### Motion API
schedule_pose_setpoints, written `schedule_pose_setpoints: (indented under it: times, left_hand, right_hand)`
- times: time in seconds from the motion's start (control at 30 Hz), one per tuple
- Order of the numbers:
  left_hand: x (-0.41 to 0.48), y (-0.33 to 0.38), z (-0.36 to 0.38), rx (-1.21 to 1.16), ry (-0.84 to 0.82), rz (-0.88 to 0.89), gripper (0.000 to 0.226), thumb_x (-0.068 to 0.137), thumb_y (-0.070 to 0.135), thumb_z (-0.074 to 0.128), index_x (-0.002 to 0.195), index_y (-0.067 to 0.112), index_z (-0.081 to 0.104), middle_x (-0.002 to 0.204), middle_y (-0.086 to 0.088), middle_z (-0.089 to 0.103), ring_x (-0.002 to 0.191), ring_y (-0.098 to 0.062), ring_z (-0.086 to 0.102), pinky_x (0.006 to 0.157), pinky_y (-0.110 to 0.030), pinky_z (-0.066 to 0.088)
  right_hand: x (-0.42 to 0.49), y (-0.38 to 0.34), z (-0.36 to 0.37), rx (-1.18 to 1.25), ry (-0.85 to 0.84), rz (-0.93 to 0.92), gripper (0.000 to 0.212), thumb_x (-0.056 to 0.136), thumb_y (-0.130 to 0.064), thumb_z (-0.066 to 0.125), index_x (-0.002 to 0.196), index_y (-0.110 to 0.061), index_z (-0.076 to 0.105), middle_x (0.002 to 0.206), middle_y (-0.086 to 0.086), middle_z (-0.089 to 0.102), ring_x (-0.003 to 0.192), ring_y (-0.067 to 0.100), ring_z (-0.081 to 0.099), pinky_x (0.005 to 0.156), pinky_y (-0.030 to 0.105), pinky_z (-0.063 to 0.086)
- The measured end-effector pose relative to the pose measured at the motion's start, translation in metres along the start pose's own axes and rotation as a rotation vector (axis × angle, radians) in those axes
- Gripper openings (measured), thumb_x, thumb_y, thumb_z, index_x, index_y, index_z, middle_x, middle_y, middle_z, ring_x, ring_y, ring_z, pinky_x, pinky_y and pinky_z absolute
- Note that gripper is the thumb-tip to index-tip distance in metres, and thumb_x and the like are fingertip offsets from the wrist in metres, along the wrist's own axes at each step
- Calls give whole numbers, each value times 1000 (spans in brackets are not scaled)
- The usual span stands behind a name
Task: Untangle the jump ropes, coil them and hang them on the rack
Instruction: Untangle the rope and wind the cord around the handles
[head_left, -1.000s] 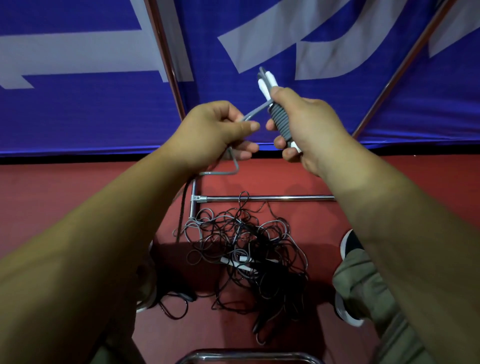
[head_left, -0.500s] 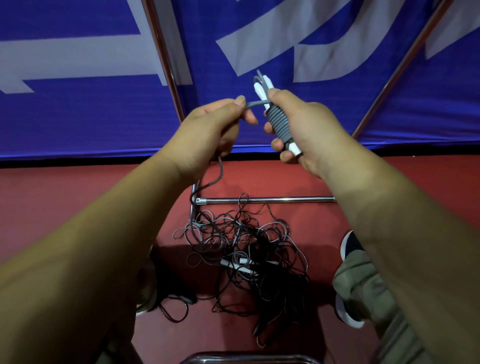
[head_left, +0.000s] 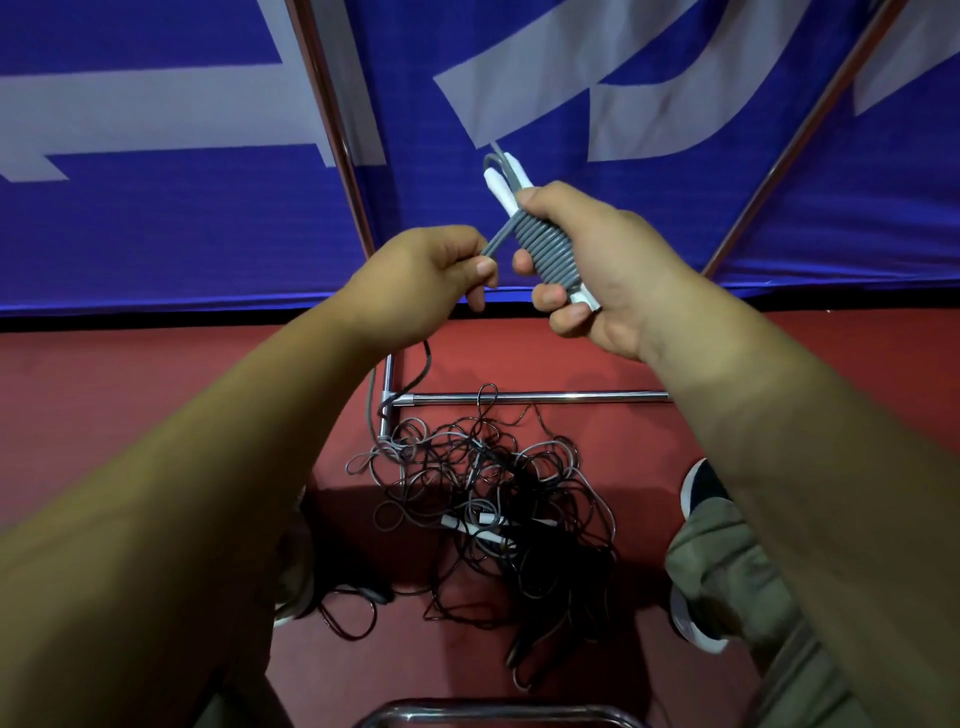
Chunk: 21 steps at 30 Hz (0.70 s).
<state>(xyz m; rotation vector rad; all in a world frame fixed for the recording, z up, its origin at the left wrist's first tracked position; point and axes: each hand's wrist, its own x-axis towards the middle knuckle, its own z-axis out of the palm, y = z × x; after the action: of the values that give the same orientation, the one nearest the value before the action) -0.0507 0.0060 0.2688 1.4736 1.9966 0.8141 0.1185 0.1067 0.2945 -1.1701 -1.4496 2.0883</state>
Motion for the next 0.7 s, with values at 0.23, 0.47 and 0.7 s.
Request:
schedule_pose_setpoints:
  times: [0.23, 0.47, 0.7]
  left_hand:
    - [-2, 3, -4, -77, -25, -2, 22, 108, 25, 57, 93, 26, 72, 87, 1, 78, 68, -14, 60, 69, -35, 53]
    - [-6, 3, -24, -28, -60, 69, 23, 101, 18, 63, 80, 23, 70, 72, 5, 70, 62, 0, 57, 58, -22, 46]
    - [-11, 11, -38, -176, -197, 119, 13, 92, 10, 78, 103, 12, 82, 96, -3, 81, 92, -15, 76, 85, -28, 61]
  right_hand:
    - [-5, -2, 0, -30, -229, 54, 31, 103, -46, 59, 100, -15, 63, 78, 3, 61, 47, 13, 37, 43, 20, 21]
    - [-14, -2, -2, -178, -537, 224, 49, 95, -51, 57, 106, -5, 73, 78, 5, 64, 38, 9, 36, 38, 15, 25]
    - [-22, 7, 6, -373, -737, 365, 42, 95, -47, 57, 128, -24, 71, 100, 23, 77, 42, 17, 57, 35, 19, 39]
